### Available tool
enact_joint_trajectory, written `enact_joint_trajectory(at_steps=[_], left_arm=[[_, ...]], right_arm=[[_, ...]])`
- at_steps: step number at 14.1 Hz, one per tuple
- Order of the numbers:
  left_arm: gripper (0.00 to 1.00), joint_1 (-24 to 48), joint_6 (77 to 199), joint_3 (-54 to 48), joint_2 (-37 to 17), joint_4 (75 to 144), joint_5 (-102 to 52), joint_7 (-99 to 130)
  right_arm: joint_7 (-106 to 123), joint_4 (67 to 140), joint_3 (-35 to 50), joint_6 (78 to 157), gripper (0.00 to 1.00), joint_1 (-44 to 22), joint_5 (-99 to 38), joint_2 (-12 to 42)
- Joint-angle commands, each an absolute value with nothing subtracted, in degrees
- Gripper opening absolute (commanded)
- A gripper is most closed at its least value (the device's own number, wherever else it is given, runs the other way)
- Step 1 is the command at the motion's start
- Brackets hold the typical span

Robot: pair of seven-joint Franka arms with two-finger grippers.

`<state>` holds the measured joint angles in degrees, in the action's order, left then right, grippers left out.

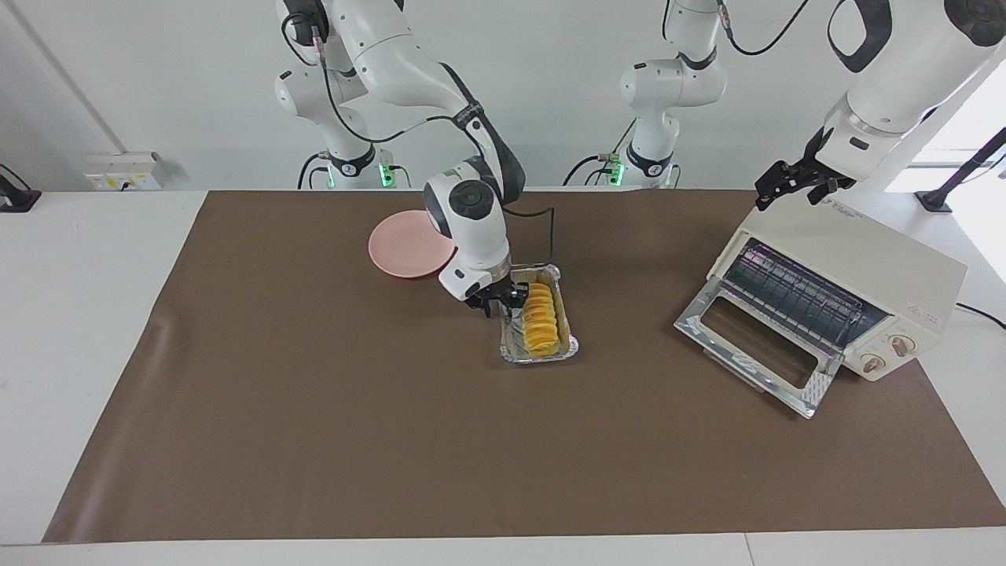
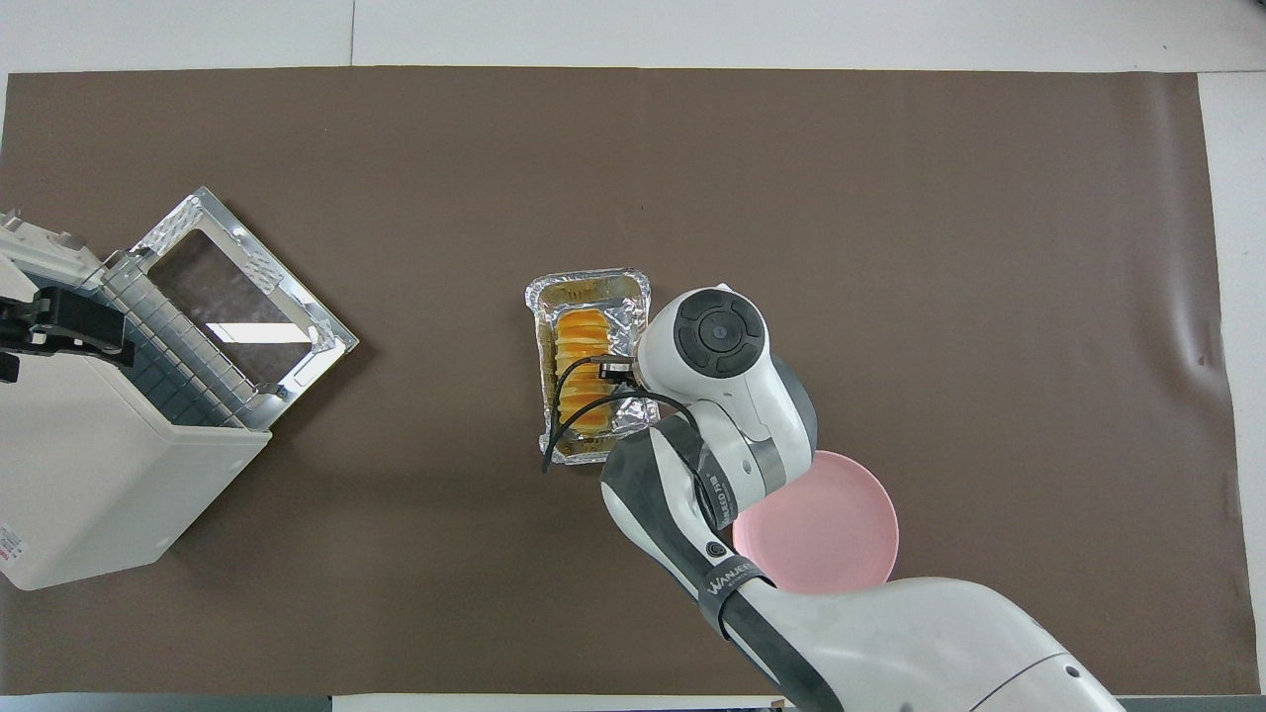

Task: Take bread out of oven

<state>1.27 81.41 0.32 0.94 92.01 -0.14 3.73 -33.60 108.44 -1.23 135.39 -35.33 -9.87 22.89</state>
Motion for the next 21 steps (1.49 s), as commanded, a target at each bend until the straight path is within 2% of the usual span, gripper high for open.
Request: enact_joint_trajectory(at_steps=[1, 3, 5, 7, 9, 13, 16, 17, 18, 21], left_arm=[[1.00, 1.5, 82.1, 0.7, 2.1, 93.0, -0.6, 4.0], [1.00, 1.5, 82.1, 0.6, 2.1, 93.0, -0.6, 4.0], [1.00, 1.5, 82.1, 0.7, 2.1, 93.0, -0.6, 4.0], [1.00, 1.5, 82.1, 0.6, 2.1, 93.0, -0.6, 4.0], [1.00, 1.5, 82.1, 0.6, 2.1, 93.0, -0.6, 4.0], [1.00, 1.5, 82.1, 0.7, 2.1, 93.0, -0.6, 4.0], [1.00, 1.5, 82.1, 0.6, 2.1, 93.0, -0.6, 4.0], [1.00, 1.5, 82.1, 0.7, 2.1, 93.0, -0.6, 4.0], [1.00, 1.5, 82.1, 0.7, 2.1, 93.0, -0.6, 4.0], [1.00, 1.5, 82.1, 0.7, 2.1, 93.0, -0.6, 4.0]], right_arm=[[-31.0, 108.5, -1.5, 135.9, 0.00, -33.4, -10.7, 20.5], [-24.1, 107.8, -1.4, 134.3, 0.00, -27.6, -10.7, 18.6], [-15.2, 105.7, -1.3, 129.2, 0.00, -21.4, -11.2, 18.1], [-6.6, 103.9, -1.5, 125.3, 0.00, -15.4, -18.4, 18.1], [-0.5, 105.1, -1.6, 124.9, 0.00, -10.8, -19.9, 18.2], [3.8, 111.2, -1.6, 125.0, 0.00, -6.6, -20.0, 16.2], [4.7, 112.2, -1.7, 125.1, 0.00, -6.3, -20.0, 15.9], [4.7, 111.6, -1.7, 125.1, 0.70, -6.4, -19.8, 15.9], [4.7, 111.0, -1.8, 125.0, 1.00, -6.4, -19.3, 15.8], [3.4, 105.8, -1.8, 122.0, 1.00, -8.0, -17.4, 15.5]])
